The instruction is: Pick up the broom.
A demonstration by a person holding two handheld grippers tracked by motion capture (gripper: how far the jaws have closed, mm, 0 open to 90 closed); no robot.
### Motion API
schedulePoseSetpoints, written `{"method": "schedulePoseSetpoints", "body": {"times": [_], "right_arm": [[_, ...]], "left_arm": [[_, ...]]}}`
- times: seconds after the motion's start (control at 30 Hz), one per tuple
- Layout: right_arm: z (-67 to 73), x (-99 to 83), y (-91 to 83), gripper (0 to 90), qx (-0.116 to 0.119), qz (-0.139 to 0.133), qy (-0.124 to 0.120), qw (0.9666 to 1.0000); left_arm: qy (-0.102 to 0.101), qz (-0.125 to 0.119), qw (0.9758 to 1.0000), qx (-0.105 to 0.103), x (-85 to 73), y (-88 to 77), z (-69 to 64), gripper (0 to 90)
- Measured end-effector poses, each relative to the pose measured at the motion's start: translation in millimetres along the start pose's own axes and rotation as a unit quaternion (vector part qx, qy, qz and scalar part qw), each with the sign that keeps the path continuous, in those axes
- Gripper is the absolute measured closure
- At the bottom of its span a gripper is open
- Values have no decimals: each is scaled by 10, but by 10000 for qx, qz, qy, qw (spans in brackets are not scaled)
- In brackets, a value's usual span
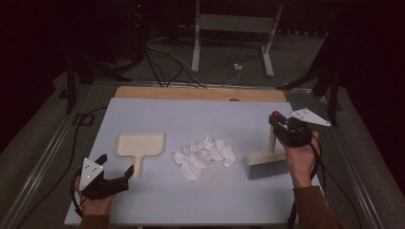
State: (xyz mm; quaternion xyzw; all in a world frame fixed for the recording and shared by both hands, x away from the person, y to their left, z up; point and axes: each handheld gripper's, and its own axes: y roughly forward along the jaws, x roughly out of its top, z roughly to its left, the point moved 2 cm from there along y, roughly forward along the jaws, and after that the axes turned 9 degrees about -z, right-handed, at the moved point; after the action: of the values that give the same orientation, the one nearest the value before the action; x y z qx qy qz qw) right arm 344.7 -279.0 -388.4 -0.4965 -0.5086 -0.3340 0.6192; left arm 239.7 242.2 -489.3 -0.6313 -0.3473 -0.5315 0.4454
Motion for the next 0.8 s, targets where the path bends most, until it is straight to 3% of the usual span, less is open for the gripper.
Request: {"method": "schedulePoseSetpoints", "body": {"times": [0.17, 0.33, 0.47, 0.53, 0.67, 0.7, 0.8], "right_arm": [[45, 9, -90, 688, 62, -100, -49, 9999], [78, 8, -187, 688, 100, -194, -86, 9997], [78, 11, -250, 688, 109, -270, -71, 9995], [84, 14, -276, 688, 134, -289, -64, 9995], [121, 15, -337, 689, 184, -355, -87, 9992], [136, 13, -357, 688, 206, -370, -108, 9990], [198, 5, -434, 689, 263, -436, -189, 9985]], "left_arm": [[109, -16, 9997, -216, 84, 81, -153, 7], [329, 40, 9978, -572, 180, 243, -425, 7], [349, -17, 9965, -765, 244, 337, -577, 7], [335, -50, 9946, -986, 307, 445, -727, 7], [376, -60, 9923, -1179, 359, 553, -882, 8], [382, -77, 9905, -1317, 386, 619, -983, 8], [384, -82, 9885, -1462, 407, 680, -1081, 8]]}}
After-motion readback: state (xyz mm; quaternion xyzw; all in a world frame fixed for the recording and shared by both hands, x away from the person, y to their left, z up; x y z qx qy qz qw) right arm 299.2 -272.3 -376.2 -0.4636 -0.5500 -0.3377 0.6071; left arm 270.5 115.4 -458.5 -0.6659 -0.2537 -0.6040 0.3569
